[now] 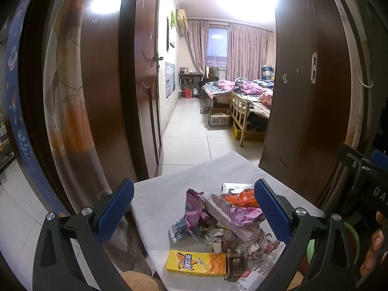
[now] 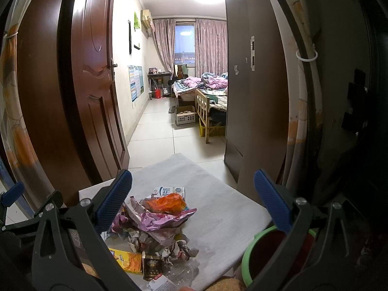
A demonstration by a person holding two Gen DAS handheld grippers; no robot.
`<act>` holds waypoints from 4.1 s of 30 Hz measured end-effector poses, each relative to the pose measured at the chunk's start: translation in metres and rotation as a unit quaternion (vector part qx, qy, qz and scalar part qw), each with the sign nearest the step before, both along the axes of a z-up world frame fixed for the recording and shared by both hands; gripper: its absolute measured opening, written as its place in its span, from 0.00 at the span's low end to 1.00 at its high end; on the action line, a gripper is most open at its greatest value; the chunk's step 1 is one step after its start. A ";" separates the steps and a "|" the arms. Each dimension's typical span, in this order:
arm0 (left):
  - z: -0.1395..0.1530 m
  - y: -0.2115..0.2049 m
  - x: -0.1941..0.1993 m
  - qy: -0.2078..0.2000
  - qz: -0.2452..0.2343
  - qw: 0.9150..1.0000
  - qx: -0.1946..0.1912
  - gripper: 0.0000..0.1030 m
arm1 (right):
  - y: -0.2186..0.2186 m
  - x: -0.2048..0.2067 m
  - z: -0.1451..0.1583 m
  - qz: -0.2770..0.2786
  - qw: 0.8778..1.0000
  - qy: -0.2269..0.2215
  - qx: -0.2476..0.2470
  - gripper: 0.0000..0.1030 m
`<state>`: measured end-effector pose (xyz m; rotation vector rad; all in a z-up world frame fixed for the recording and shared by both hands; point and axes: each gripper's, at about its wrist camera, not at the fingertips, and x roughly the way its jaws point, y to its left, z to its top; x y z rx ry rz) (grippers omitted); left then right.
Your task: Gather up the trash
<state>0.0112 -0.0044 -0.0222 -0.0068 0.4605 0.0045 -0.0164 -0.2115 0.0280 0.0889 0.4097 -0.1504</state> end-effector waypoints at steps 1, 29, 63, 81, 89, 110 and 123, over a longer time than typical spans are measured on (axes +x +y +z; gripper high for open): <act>-0.001 0.000 0.000 0.001 0.000 1.000 0.000 0.92 | -0.001 0.001 0.000 0.000 1.000 0.000 0.000 0.97; -0.006 0.010 0.001 0.006 0.003 1.000 0.000 0.92 | 0.009 0.002 -0.008 0.005 1.000 0.007 0.000 0.97; -0.006 0.008 0.001 0.008 0.003 1.000 0.003 0.92 | 0.009 0.003 -0.011 0.007 1.000 0.011 0.000 0.97; -0.013 0.037 0.009 0.003 0.031 0.999 -0.016 0.92 | 0.025 0.024 -0.034 0.061 0.996 0.059 -0.008 0.97; -0.040 0.085 0.025 0.048 0.102 0.993 0.026 0.92 | 0.104 0.046 -0.137 0.270 0.932 0.209 -0.123 0.97; -0.187 0.091 0.064 0.324 0.104 0.919 -0.201 0.90 | -0.002 0.054 -0.219 0.077 0.902 0.375 0.199 0.96; -0.256 0.040 0.104 0.425 0.146 0.855 -0.259 0.93 | -0.004 0.060 -0.238 0.091 0.899 0.374 0.209 0.96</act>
